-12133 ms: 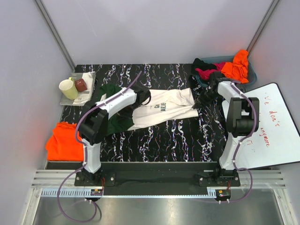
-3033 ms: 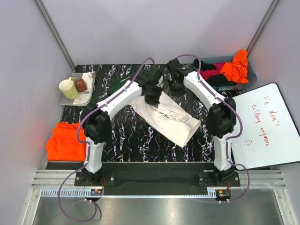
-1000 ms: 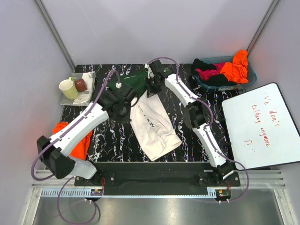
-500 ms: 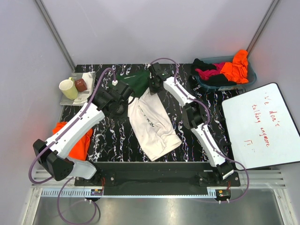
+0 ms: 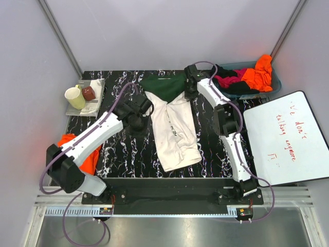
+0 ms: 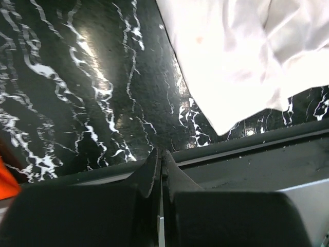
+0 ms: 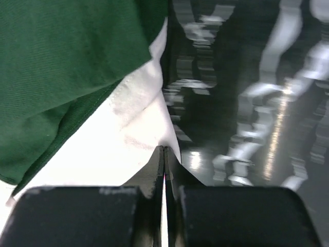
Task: Fold and stack the t-shirts
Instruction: Fold the tshirt
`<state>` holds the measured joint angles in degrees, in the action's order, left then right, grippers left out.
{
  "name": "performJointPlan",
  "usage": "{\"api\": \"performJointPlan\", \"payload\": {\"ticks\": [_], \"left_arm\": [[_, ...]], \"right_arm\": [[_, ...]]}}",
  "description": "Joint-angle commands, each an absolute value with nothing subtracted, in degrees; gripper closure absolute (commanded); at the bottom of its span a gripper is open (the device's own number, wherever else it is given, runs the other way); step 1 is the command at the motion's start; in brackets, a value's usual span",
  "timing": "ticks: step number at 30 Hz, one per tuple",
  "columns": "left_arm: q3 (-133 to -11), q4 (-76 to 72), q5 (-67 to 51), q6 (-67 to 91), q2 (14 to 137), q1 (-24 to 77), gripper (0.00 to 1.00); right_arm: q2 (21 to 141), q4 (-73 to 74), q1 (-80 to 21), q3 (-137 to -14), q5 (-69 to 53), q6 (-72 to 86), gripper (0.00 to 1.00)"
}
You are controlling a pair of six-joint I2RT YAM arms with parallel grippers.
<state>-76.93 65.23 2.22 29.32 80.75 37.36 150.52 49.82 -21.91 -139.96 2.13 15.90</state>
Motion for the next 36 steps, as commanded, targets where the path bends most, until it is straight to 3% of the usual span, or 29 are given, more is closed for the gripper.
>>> {"api": "performJointPlan", "payload": {"ticks": [1, 10, 16, 17, 19, 20, 21, 24, 26, 27, 31, 32, 36], "left_arm": [[-74.5, 59.5, -5.3, 27.2, 83.9, 38.8, 1.0], [-76.6, 54.1, -10.5, 25.1, 94.1, 46.5, 1.0], [-79.1, 51.7, -13.7, 25.5, 97.6, 48.6, 1.0], [-79.2, 51.1, -13.8, 25.5, 97.3, 48.8, 0.97], [-79.6, 51.0, -12.1, 24.4, 97.0, 50.1, 0.8], [-80.4, 51.0, -11.3, 24.0, 96.9, 50.7, 0.7], [-80.8, 51.1, -10.4, 23.4, 97.1, 51.9, 0.51], [-82.5, 51.9, -6.8, 23.1, 98.2, 53.6, 0.34], [-83.6, 53.4, -4.1, 23.8, 98.8, 53.6, 0.31], [-84.1, 54.2, -2.2, 25.0, 98.7, 53.5, 0.24], [-85.9, 56.3, 3.4, 27.2, 95.7, 51.0, 0.09], [-85.9, 56.3, 3.3, 28.1, 95.1, 48.8, 0.08], [-85.3, 56.4, 0.9, 29.4, 90.2, 41.8, 0.05]], "right_arm": [[144.8, 53.3, -20.3, -133.7, 8.7, 14.8, 1.0], [138.4, 53.3, -19.9, -130.1, 5.3, 12.5, 1.0], [126.8, 53.3, -18.7, -125.7, 1.2, 12.7, 0.99], [122.9, 53.3, -18.2, -122.6, -1.4, 13.5, 0.95], [116.9, 53.3, -16.9, -118.7, -3.2, 15.1, 0.84], [114.9, 53.2, -16.4, -114.3, -5.3, 15.5, 0.83], [113.0, 52.5, -16.3, -111.7, -6.0, 15.8, 0.83], [106.0, 51.0, -15.9, -102.3, -11.2, 17.1, 0.73], [101.7, 49.3, -15.9, -94.9, -17.9, 17.9, 0.68], [100.4, 49.0, -16.0, -92.7, -19.9, 18.5, 0.67], [93.4, 48.1, -17.8, -79.8, -28.4, 18.1, 0.45], [92.1, 48.0, -18.6, -78.2, -28.7, 18.1, 0.36], [87.2, 47.7, -24.0, -72.0, -29.0, 19.5, 0.26]]}}
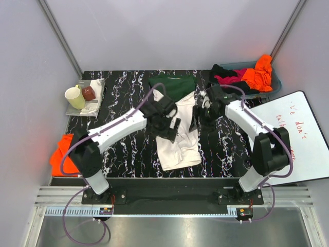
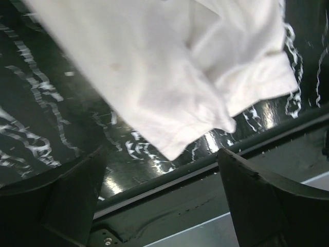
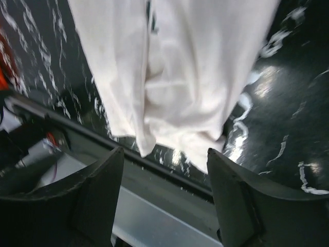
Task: Fold and stack the t-shirts
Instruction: Fold the tshirt
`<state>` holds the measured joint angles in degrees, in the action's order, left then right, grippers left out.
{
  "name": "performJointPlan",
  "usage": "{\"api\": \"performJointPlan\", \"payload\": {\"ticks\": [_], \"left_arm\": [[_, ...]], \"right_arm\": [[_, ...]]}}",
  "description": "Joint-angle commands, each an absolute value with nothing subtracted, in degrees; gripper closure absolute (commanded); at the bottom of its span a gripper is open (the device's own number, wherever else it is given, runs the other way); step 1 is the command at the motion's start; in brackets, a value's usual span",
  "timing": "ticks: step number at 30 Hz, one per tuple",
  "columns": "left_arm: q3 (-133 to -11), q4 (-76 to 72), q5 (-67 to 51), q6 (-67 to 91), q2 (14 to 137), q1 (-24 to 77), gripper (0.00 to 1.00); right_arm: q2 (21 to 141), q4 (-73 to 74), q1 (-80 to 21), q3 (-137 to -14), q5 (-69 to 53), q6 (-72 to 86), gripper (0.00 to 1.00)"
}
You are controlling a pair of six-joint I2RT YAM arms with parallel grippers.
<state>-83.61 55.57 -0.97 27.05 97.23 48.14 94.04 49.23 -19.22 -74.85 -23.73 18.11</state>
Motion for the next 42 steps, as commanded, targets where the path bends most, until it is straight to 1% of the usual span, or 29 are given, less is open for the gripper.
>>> {"api": "performJointPlan", "payload": {"ticks": [1, 3, 5, 9, 11, 15, 22, 30, 36, 42], "left_arm": [[-84.9, 56.4, 0.5, 29.4, 89.4, 40.4, 0.03], [-84.3, 56.6, 0.4, 29.0, 87.3, 36.7, 0.01], [-83.0, 57.0, 0.4, 28.5, 86.0, 33.8, 0.01], [-80.3, 57.8, 0.9, 27.9, 82.8, 31.0, 0.01], [-78.7, 57.9, 1.0, 27.9, 81.8, 30.1, 0.01], [-75.9, 58.1, 1.7, 28.7, 79.7, 29.4, 0.01], [-73.4, 58.2, 2.5, 28.8, 78.4, 29.4, 0.01], [-73.7, 58.5, 3.0, 27.9, 77.3, 29.3, 0.01], [-73.5, 58.6, 2.5, 27.2, 76.3, 29.1, 0.01], [-73.0, 58.7, 1.4, 26.7, 75.8, 29.1, 0.01]], "right_arm": [[86.1, 47.6, -25.1, -70.0, -29.0, 19.9, 0.23], [85.1, 45.4, -28.1, -66.6, -29.4, 22.0, 0.2], [84.6, 43.0, -29.5, -64.8, -29.6, 23.6, 0.21], [84.8, 40.3, -32.1, -60.7, -30.1, 26.4, 0.28], [85.4, 39.1, -33.0, -59.5, -30.6, 27.1, 0.34], [87.1, 36.7, -35.1, -56.9, -31.8, 28.9, 0.38], [90.2, 33.9, -37.8, -57.0, -31.6, 30.1, 0.41], [95.1, 32.7, -39.3, -59.1, -30.4, 29.6, 0.43], [95.9, 33.4, -39.7, -59.2, -28.7, 28.6, 0.47], [95.5, 35.5, -39.7, -60.7, -25.7, 27.9, 0.47]]}}
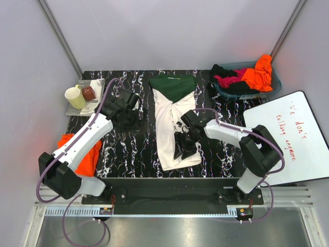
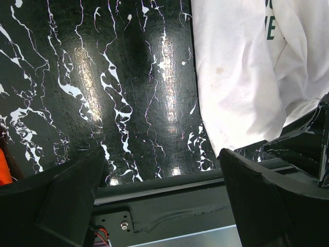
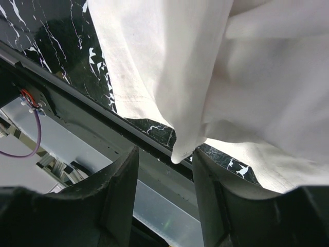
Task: Fold and stack the t-shirts
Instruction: Fold the tshirt
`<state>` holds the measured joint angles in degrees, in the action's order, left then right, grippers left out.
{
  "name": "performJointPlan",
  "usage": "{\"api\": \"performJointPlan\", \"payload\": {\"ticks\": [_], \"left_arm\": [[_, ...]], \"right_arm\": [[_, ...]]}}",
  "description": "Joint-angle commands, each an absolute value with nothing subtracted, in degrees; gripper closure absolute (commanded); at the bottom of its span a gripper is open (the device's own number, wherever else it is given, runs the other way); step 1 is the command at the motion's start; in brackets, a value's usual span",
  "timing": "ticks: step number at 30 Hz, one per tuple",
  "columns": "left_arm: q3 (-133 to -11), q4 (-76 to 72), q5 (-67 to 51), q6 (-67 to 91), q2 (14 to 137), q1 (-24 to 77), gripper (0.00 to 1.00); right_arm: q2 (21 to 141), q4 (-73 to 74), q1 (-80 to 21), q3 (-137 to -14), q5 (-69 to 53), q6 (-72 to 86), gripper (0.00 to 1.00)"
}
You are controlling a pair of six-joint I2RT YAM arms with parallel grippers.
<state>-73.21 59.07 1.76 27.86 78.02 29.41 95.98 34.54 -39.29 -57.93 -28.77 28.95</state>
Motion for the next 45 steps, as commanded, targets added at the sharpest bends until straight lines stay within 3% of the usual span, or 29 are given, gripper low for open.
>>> {"api": "performJointPlan", "payload": {"ticks": [1, 7, 11, 15, 27, 37, 41, 42, 44, 45], "left_arm": [[-73.0, 58.7, 1.2, 26.6, 75.8, 29.0, 0.01], [-72.9, 58.6, 0.5, 26.3, 75.4, 29.0, 0.01], [-72.4, 58.6, 0.7, 26.0, 74.6, 29.0, 0.01], [-71.5, 58.6, 0.7, 26.1, 73.8, 29.0, 0.01], [-68.8, 57.6, 0.4, 27.4, 73.8, 29.0, 0.01], [-68.4, 57.1, -1.2, 27.8, 74.4, 29.0, 0.01], [-67.5, 56.3, -3.0, 28.3, 74.4, 29.0, 0.01], [-66.6, 55.7, -4.7, 28.6, 74.4, 29.1, 0.01], [-65.3, 53.1, -7.1, 30.2, 74.1, 29.2, 0.01], [-63.6, 51.8, -10.1, 31.0, 73.7, 29.4, 0.01]], "right_arm": [[95.4, 35.6, -39.7, -60.7, -25.2, 27.8, 0.5], [98.1, 35.8, -40.1, -62.0, -23.4, 26.5, 0.57], [98.9, 36.3, -40.2, -62.3, -23.0, 26.1, 0.81], [97.7, 37.2, -40.3, -62.6, -22.5, 26.1, 0.95], [84.8, 44.5, -40.3, -65.1, -25.3, 27.5, 0.97], [84.3, 47.0, -40.3, -53.8, -25.1, 29.4, 0.97], [83.8, 47.6, -40.3, -53.8, -23.2, 28.8, 0.66], [83.2, 48.2, -40.3, -55.1, -20.8, 28.7, 0.51], [80.1, 50.0, -40.2, -56.9, -18.0, 28.1, 0.35], [77.6, 50.6, -40.3, -59.1, -14.9, 28.0, 0.19]]}}
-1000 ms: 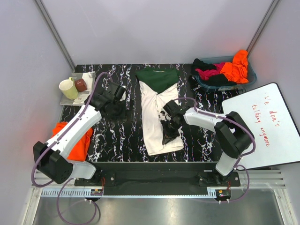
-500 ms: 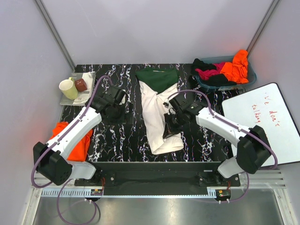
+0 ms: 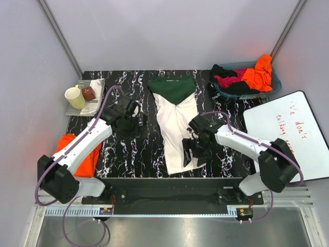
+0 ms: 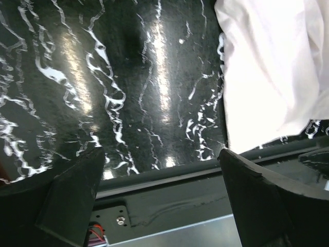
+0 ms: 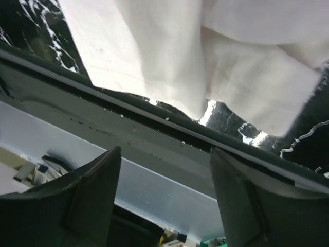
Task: Fold and stack the t-shirts
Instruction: Fold the tshirt
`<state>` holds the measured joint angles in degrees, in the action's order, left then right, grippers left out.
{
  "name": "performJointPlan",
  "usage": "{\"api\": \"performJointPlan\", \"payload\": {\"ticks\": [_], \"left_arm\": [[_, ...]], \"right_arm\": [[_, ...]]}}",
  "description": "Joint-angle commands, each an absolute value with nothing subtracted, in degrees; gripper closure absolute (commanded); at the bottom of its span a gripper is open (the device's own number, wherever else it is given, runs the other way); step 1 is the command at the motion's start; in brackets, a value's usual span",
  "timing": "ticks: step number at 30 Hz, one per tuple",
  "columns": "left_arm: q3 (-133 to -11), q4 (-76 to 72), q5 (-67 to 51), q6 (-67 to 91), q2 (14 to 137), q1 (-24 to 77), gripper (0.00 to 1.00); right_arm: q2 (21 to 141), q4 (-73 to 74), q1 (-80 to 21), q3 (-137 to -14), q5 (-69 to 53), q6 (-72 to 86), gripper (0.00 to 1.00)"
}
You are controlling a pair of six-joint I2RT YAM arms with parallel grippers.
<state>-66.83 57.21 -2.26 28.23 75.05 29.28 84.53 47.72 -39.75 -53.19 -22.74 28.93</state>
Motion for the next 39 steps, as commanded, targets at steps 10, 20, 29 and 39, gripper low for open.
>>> {"api": "performJointPlan", "payload": {"ticks": [10, 20, 29, 39], "left_arm": [[-47.9, 20.7, -23.4, 49.9, 78.1, 43.0, 0.07], [-46.8, 15.0, -21.9, 60.3, 90.6, 49.0, 0.36], [-49.5, 22.0, -21.4, 60.6, 98.2, 50.0, 1.0], [-50.0, 34.6, -12.9, 55.9, 95.1, 47.6, 1.0]], "right_arm": [[71.9, 55.7, -36.7, -57.0, -2.0, 29.3, 0.04], [74.9, 55.8, -28.0, -53.4, -5.0, 35.9, 0.25], [80.6, 50.0, -27.9, -49.6, -9.2, 38.2, 0.25], [84.4, 45.1, -27.9, -48.4, -12.7, 38.0, 0.28]]}}
